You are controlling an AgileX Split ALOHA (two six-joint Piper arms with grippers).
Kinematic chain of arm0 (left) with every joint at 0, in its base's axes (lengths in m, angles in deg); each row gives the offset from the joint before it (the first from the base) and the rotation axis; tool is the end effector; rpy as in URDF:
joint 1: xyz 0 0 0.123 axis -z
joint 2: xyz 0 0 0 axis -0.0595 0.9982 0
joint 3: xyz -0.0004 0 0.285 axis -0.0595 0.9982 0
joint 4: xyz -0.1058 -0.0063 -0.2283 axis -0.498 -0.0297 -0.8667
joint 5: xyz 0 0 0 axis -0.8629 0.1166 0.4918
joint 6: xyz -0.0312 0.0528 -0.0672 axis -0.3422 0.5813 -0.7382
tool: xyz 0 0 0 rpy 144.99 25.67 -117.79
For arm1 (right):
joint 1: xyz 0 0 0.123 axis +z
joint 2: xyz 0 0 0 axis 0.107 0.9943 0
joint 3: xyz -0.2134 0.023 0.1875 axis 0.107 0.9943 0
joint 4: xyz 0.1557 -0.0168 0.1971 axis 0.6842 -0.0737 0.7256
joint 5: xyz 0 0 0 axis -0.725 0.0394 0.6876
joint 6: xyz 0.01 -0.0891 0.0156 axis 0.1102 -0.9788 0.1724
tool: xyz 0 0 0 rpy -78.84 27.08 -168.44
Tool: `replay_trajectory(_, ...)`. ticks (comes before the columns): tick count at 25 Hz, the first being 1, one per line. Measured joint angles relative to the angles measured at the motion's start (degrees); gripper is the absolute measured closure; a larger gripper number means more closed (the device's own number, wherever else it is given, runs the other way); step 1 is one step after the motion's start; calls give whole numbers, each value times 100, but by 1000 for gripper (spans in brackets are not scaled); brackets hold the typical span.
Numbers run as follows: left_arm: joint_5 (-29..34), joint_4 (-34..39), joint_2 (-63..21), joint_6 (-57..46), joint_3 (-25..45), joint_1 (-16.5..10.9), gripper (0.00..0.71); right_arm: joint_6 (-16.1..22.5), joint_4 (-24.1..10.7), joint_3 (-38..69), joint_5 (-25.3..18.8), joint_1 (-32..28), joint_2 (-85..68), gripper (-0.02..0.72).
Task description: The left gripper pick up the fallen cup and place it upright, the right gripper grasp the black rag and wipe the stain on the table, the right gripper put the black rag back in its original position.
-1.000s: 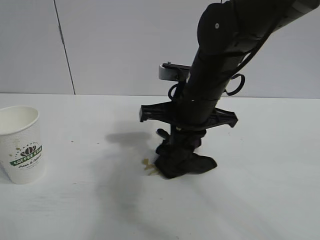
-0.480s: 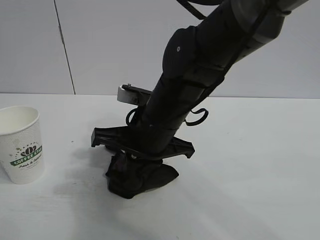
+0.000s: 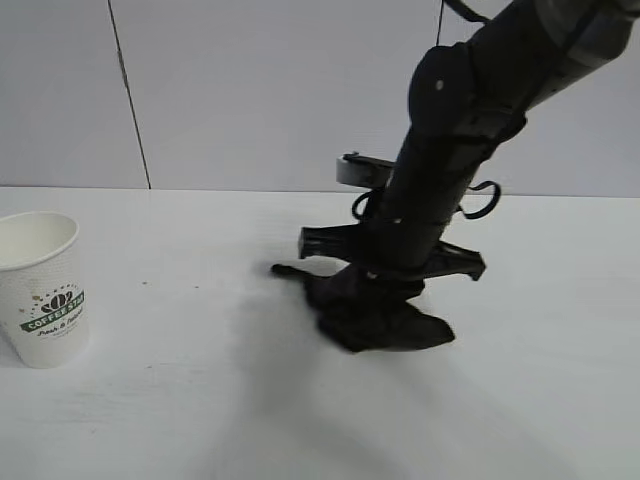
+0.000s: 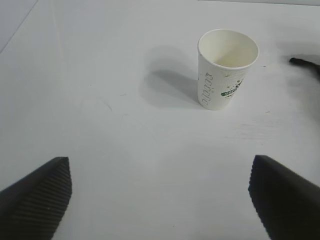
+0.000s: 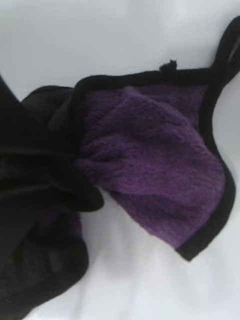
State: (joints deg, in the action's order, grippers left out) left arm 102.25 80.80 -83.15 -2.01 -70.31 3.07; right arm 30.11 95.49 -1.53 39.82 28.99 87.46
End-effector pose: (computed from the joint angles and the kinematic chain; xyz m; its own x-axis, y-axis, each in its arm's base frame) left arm -0.0084 0.0007 0.2663 -0.5177 0.0219 -0.8553 0.0009 0.9997 0.0251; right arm 0.3762 0.1660 0.1165 -0.9667 -0.0681 -0.2466 -0.1093 0.9814 0.1576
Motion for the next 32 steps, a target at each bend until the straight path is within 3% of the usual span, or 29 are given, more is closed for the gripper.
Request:
replay_trajectory(3,0,0,0,0,0,0,16,-47,-14,-9,-232,-170,-12,663)
replay_trajectory(9,0,0,0,0,0,0,16,-631,211,-34,-798,-191,-12,663)
replay_trajectory(14,0,0,0,0,0,0,16,-721,233,-36,-1023,-191,-19,637)
replay_trajectory(16,0,0,0,0,0,0,16,-724,227,-73,-1193,-191,-19,554)
replay_trajectory(21,0,0,0,0,0,0,16,-661,174,-496,-1832,-191,53,195)
replay_trajectory(26,0,0,0,0,0,0,16,-425,15,-1064,-2185,-191,16,151)
replay_trajectory(29,0,0,0,0,0,0,16,-213,-409,-1241,-2316,-191,-199,148)
replay_trajectory(32,0,0,0,0,0,0,16,256,-1467,-1303,-2678,-191,-492,147)
